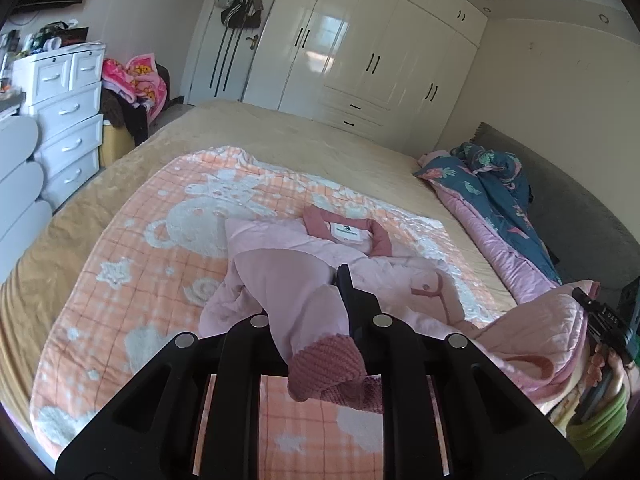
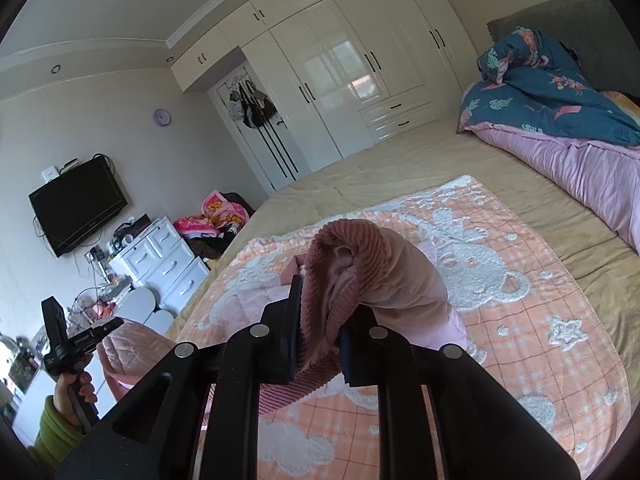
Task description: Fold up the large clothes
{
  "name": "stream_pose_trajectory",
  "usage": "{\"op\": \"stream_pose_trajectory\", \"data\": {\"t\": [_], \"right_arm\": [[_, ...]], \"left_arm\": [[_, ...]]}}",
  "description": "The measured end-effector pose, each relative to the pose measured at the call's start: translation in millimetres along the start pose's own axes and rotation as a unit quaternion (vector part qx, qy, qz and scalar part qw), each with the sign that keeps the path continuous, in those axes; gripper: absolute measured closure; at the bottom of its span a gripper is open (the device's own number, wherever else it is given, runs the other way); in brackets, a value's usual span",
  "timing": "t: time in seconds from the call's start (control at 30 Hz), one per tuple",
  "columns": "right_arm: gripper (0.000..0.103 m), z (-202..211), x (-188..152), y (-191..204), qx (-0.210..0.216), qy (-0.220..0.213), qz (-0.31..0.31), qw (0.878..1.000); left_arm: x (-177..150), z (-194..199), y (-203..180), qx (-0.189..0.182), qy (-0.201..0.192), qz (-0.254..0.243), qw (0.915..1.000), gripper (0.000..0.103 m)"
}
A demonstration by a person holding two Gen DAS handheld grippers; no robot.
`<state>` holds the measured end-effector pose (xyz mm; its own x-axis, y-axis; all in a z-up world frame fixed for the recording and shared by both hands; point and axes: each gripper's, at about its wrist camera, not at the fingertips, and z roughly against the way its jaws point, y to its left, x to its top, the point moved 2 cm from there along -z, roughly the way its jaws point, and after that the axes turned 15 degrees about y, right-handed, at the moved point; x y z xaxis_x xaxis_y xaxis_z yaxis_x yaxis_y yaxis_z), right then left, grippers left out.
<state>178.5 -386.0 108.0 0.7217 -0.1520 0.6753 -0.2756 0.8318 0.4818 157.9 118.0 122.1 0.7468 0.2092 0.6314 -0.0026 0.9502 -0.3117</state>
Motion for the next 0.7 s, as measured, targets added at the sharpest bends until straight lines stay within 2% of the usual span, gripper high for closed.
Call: {"op": "stream_pose_trajectory", "data": {"t": [0.4, 0.7], "right_arm": [[0.088, -26, 24, -14, 0.006, 0.021, -0.03, 0.999], [0.088, -49, 42, -16, -0.021, 0.044, -0.036, 0.998]], "left_arm": [[22, -23, 5, 0.014, 0.005, 0.008, 0.9999, 0.093], [32, -41, 11, 0.024, 0.013, 0.019, 0.9994, 0.093]]}}
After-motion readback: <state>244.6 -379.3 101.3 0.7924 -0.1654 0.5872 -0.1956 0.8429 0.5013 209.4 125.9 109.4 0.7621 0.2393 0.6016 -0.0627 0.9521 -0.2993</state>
